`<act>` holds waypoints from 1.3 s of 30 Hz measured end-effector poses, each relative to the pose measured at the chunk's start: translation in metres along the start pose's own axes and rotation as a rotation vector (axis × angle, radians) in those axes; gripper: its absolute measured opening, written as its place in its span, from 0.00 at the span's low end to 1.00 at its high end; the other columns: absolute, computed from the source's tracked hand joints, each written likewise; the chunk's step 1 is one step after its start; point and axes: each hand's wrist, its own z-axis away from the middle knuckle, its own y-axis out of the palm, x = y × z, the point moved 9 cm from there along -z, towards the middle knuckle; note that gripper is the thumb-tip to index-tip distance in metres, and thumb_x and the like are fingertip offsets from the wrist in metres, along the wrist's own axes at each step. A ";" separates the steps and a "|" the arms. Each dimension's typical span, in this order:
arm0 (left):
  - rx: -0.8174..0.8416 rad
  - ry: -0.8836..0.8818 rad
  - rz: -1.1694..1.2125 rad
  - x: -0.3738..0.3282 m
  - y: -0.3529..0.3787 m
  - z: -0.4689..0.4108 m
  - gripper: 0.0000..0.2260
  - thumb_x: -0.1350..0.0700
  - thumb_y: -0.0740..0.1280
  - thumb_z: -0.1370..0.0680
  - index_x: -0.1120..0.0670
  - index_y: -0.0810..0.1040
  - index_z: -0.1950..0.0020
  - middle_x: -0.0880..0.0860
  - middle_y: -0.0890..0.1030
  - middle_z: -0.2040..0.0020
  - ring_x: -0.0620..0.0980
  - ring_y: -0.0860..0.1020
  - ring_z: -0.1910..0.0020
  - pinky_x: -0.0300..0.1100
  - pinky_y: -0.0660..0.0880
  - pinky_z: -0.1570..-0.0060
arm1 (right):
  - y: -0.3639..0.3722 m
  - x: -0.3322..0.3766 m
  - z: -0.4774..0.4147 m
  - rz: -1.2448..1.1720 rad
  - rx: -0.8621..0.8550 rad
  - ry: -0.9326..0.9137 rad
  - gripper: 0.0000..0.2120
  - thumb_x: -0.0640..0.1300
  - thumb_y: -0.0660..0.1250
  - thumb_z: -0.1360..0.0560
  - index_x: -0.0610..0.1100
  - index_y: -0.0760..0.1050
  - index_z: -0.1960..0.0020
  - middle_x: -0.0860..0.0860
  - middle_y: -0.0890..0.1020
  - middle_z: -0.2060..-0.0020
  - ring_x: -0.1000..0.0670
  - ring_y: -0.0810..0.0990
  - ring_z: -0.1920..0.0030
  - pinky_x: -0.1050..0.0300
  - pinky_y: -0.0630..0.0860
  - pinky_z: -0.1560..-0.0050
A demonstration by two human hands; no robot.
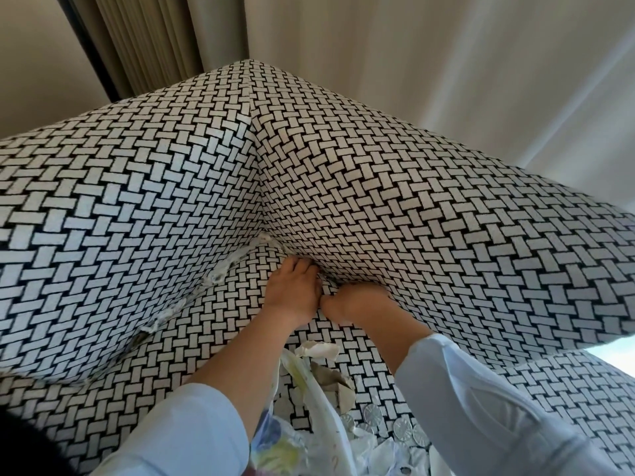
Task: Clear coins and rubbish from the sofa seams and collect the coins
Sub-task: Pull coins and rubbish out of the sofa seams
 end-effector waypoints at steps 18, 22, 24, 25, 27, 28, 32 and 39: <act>0.272 0.055 0.007 0.003 0.002 -0.009 0.21 0.48 0.51 0.17 0.53 0.62 0.24 0.51 0.58 0.22 0.54 0.52 0.25 0.50 0.60 0.29 | 0.000 0.016 0.059 -1.005 0.319 -0.532 0.07 0.45 0.67 0.25 0.44 0.82 0.51 0.49 0.82 0.67 0.56 0.73 0.75 0.65 0.67 0.77; 0.268 0.048 -0.004 0.002 0.003 -0.008 0.21 0.48 0.50 0.16 0.53 0.63 0.25 0.52 0.58 0.23 0.54 0.52 0.25 0.50 0.60 0.29 | -0.024 -0.011 0.040 -0.804 -0.284 -0.316 0.13 0.44 0.61 0.21 0.46 0.79 0.40 0.49 0.84 0.52 0.52 0.82 0.54 0.51 0.80 0.48; 0.267 0.055 -0.022 0.001 0.003 -0.008 0.21 0.47 0.49 0.16 0.53 0.63 0.25 0.52 0.59 0.23 0.54 0.53 0.25 0.50 0.60 0.29 | -0.012 -0.008 0.033 -0.710 -0.288 -0.342 0.22 0.42 0.57 0.20 0.47 0.66 0.26 0.49 0.73 0.30 0.49 0.71 0.32 0.56 0.65 0.29; 0.264 0.059 -0.032 0.001 0.003 -0.008 0.21 0.47 0.49 0.16 0.53 0.63 0.26 0.52 0.59 0.23 0.54 0.54 0.25 0.49 0.60 0.29 | -0.002 -0.004 0.028 -0.730 -0.225 -0.372 0.25 0.42 0.56 0.19 0.48 0.59 0.22 0.50 0.65 0.25 0.49 0.64 0.26 0.60 0.56 0.26; 0.250 0.065 -0.050 0.001 0.002 -0.007 0.21 0.47 0.49 0.17 0.53 0.63 0.26 0.51 0.59 0.23 0.54 0.54 0.25 0.49 0.58 0.29 | 0.011 -0.001 0.017 -0.754 -0.149 -0.391 0.27 0.45 0.55 0.18 0.50 0.51 0.20 0.51 0.56 0.22 0.50 0.54 0.23 0.62 0.48 0.27; 0.241 0.068 -0.056 0.001 0.001 -0.007 0.21 0.46 0.49 0.17 0.53 0.63 0.26 0.51 0.59 0.23 0.53 0.54 0.25 0.49 0.57 0.29 | 0.015 -0.001 0.012 -0.753 -0.123 -0.381 0.28 0.47 0.54 0.17 0.51 0.50 0.20 0.52 0.54 0.21 0.50 0.52 0.22 0.60 0.48 0.25; 0.216 0.084 -0.076 0.004 0.000 -0.007 0.22 0.45 0.49 0.17 0.51 0.63 0.26 0.49 0.60 0.23 0.53 0.54 0.25 0.49 0.54 0.28 | 0.018 0.001 -0.008 -0.774 -0.025 -0.320 0.27 0.50 0.55 0.17 0.51 0.51 0.20 0.50 0.60 0.23 0.49 0.59 0.24 0.58 0.56 0.27; 0.135 0.107 -0.002 0.007 -0.001 -0.011 0.17 0.46 0.52 0.18 0.50 0.70 0.33 0.48 0.68 0.30 0.51 0.60 0.30 0.47 0.58 0.35 | 0.009 0.015 -0.021 -0.943 0.155 -0.337 0.25 0.44 0.63 0.22 0.49 0.65 0.25 0.50 0.70 0.28 0.49 0.67 0.29 0.53 0.61 0.26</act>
